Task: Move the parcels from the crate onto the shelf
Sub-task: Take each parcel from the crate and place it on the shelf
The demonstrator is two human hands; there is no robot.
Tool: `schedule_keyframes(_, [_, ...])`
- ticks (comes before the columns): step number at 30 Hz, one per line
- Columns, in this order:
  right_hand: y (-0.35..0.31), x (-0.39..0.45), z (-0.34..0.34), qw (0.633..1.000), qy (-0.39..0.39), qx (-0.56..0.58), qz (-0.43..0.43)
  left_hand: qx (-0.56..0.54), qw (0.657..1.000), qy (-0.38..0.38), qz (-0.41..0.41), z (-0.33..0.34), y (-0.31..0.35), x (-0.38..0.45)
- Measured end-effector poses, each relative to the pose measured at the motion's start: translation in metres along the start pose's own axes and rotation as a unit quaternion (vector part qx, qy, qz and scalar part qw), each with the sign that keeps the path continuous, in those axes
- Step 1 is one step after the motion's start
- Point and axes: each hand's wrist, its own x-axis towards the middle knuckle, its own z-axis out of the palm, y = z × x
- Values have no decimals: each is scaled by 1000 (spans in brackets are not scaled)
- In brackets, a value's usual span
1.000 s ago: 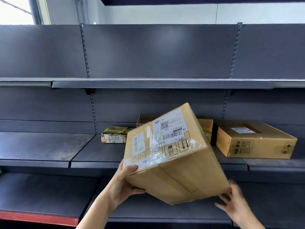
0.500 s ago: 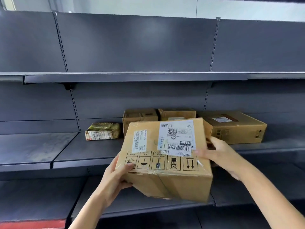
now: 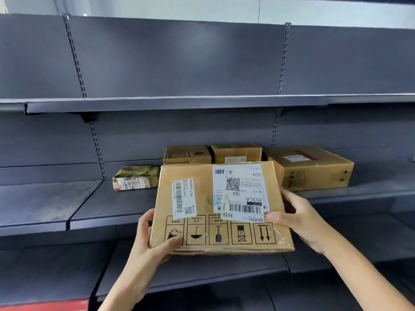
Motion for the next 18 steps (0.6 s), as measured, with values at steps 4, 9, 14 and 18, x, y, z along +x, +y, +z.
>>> schedule_keyframes(4, [-5, 2, 4, 999, -6, 13, -50, 8, 998, 17, 56, -5, 11, -5])
schedule_keyframes(9, [-10, 4, 12, 995, 0, 37, -93, 19, 995, 18, 93, -13, 26, -5])
schedule_keyframes(14, [-10, 10, 28, 990, 55, 59, -118, 6, 994, 37, 99, -19, 29, -6])
schedule_keyframes(18, [-15, 16, 32, 994, -6, 45, -101, -13, 992, 72, 99, -25, 20, -10])
